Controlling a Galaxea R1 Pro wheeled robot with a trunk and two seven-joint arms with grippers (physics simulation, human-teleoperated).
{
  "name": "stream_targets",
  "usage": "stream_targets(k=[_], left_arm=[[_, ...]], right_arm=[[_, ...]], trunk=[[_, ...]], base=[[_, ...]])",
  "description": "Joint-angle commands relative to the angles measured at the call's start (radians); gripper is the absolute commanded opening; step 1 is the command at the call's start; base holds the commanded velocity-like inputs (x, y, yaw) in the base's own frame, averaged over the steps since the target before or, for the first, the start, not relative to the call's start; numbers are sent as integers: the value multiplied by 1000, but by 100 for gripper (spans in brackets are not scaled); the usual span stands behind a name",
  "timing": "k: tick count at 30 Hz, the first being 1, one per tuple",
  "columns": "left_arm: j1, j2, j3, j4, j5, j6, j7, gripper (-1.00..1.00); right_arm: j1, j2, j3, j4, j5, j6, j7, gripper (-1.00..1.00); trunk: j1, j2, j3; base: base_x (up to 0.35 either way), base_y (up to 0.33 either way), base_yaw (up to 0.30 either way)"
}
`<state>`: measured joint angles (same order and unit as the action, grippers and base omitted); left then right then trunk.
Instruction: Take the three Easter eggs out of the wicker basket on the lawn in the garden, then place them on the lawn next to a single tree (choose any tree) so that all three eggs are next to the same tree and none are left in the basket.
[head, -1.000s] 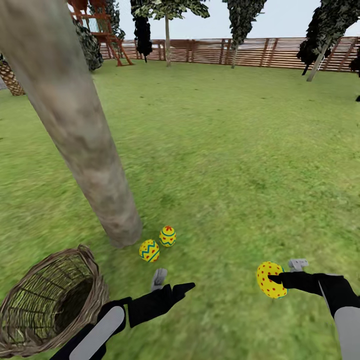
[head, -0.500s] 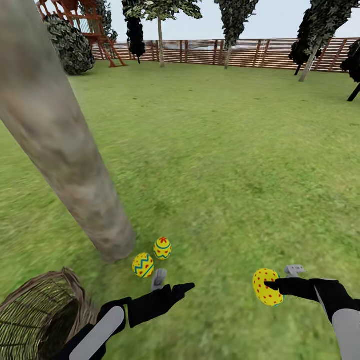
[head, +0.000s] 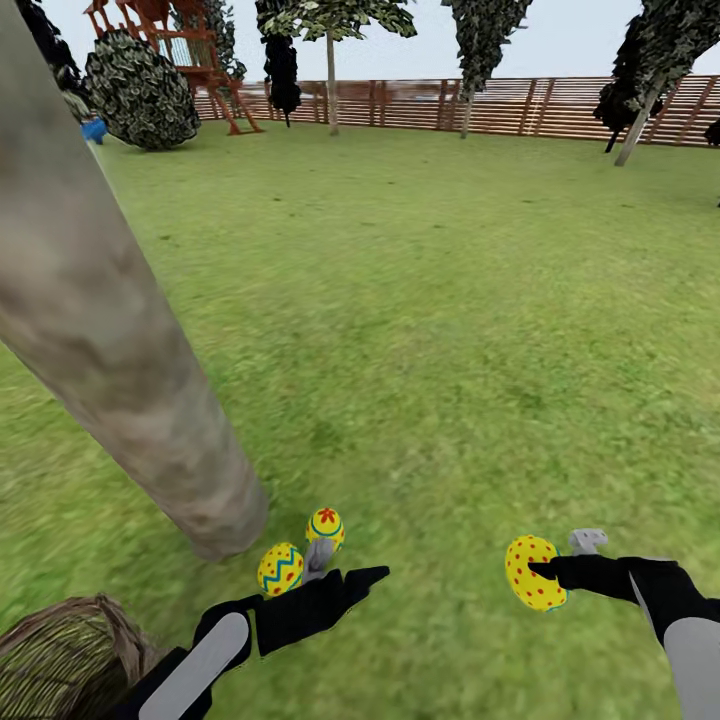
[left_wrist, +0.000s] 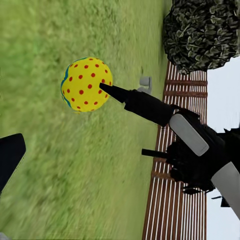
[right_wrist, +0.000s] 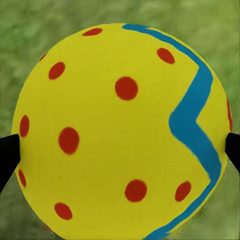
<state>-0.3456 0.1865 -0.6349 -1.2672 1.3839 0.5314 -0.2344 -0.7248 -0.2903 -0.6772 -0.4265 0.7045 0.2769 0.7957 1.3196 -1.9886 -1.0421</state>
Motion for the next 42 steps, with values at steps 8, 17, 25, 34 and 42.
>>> stream_targets(k=[8,17,25,34,42], left_arm=[[-1,-1,-3,0,6,2,0,100],[-1,-19,-5,0,5,1,0,100],[-1,-14,-5,0,5,1,0,100],[-1,-15,-5,-1,5,-1,0,100],[-1,6,-4,-12,7,-2,-4,100]], right_arm=[[-1,2,-9,0,4,6,6,-100],[0,24,-9,0,5,5,-46,-100],[-1,58,-9,0,6,5,-126,-100],[1,67,-8,0,6,6,-156,-100],[1,102,-7,1,21,6,-188,-100]], trunk=[[0,0,-1],[0,0,-1],[0,0,-1],[0,0,-1],[0,0,-1]], base=[[166,-121,284],[1,-150,284],[0,-327,285],[0,-301,284],[92,-144,284]])
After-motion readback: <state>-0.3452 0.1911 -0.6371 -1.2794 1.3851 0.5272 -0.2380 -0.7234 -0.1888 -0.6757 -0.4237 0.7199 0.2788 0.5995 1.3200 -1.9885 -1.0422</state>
